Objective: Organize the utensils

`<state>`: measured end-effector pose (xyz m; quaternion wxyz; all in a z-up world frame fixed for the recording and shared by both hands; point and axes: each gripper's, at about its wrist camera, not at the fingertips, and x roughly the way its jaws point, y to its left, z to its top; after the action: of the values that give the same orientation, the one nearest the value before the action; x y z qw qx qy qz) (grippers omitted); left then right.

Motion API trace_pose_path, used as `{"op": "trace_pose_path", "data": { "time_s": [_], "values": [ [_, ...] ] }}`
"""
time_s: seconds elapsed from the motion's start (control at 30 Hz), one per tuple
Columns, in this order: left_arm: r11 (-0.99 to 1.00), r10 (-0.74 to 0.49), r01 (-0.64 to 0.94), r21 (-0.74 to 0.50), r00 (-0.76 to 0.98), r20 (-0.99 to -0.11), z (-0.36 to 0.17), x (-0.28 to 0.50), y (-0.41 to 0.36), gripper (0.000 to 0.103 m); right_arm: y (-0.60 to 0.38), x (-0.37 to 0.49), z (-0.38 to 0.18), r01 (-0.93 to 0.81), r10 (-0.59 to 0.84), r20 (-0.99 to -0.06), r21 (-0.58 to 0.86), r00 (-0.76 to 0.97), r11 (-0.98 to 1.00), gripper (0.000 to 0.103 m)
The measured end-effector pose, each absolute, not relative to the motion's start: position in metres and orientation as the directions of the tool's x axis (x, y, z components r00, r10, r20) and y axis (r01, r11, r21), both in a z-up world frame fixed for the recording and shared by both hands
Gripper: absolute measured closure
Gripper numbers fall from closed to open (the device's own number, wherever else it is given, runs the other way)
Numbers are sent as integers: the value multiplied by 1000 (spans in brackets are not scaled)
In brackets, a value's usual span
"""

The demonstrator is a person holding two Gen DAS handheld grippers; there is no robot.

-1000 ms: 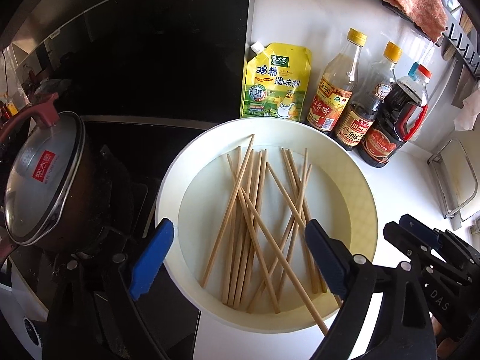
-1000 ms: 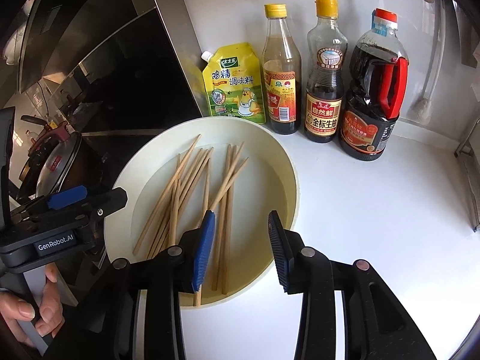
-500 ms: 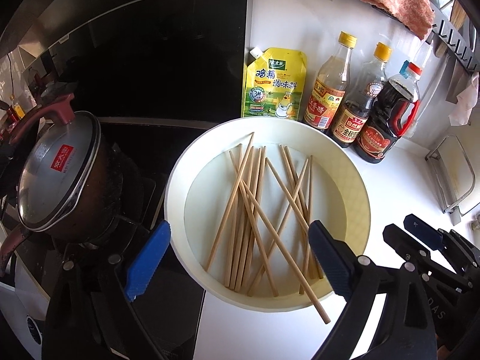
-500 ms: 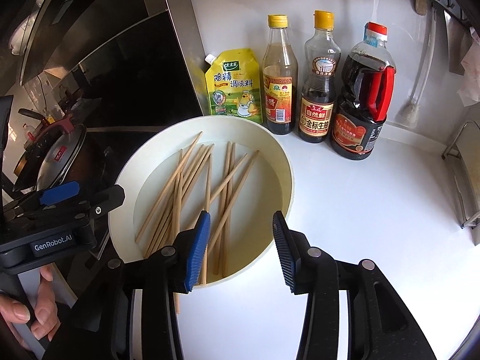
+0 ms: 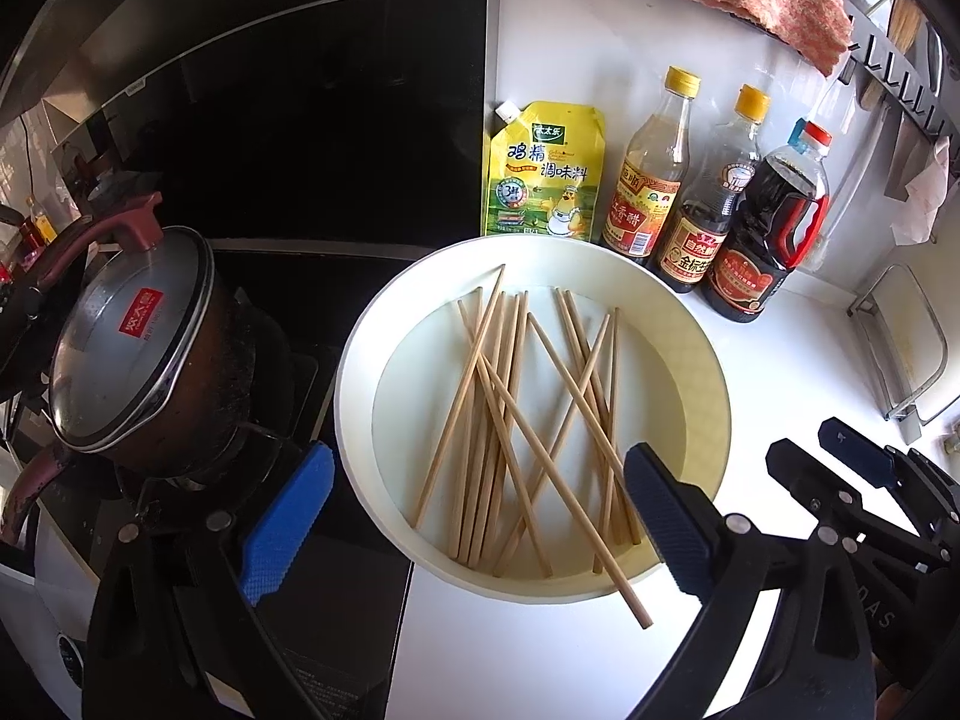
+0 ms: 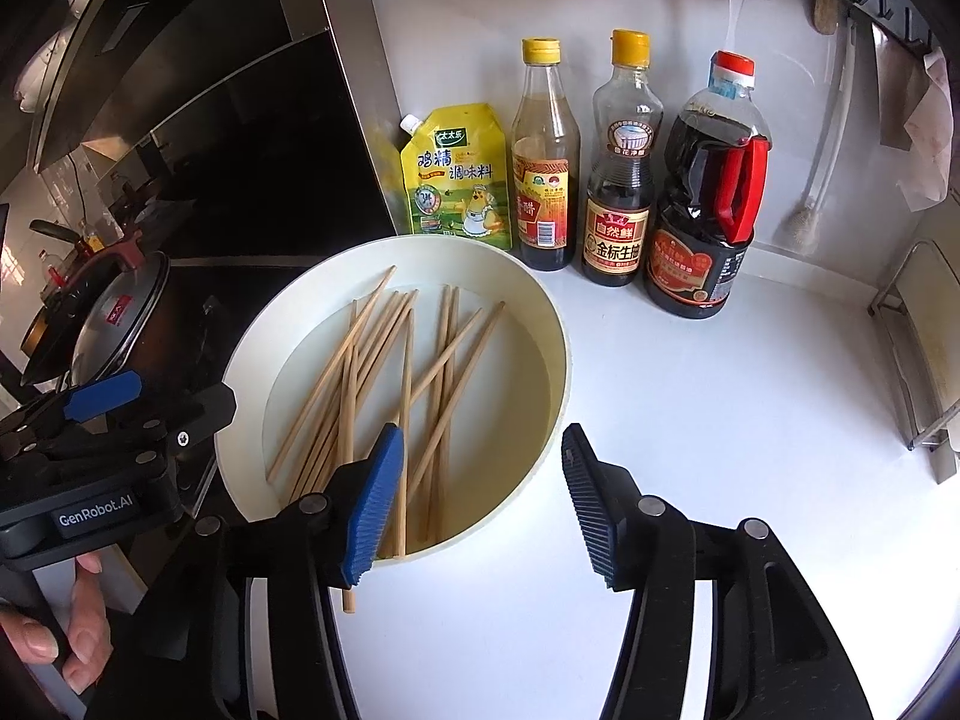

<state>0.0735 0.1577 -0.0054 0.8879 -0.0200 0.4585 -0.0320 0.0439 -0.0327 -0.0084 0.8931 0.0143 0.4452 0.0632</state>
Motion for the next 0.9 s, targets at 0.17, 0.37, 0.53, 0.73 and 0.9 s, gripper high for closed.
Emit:
{"op": "trace_pose_path", "data": {
  "time_s": [0.17, 0.37, 0.53, 0.73, 0.9],
  "values": [
    [998, -62, 33, -52, 579, -813, -5, 72, 158, 7, -32, 43, -9, -103, 128, -795, 83, 594, 991, 49],
    [999, -48, 33, -36, 584, -810, -1, 71, 160, 7, -31, 41, -7, -102, 127, -793, 82, 596, 991, 48],
    [999, -47, 39, -29, 590, -806, 2, 70, 159, 7, -31, 40, -5, -103, 120, -788, 72, 604, 992, 46],
    [999, -50, 41, -32, 591, -805, 4, 67, 159, 6, -30, 37, -5, -105, 121, -789, 72, 602, 992, 45],
    [998, -55, 39, -39, 595, -802, 6, 66, 160, 6, -29, 34, -3, -104, 118, -786, 69, 606, 992, 45]
  ]
}}
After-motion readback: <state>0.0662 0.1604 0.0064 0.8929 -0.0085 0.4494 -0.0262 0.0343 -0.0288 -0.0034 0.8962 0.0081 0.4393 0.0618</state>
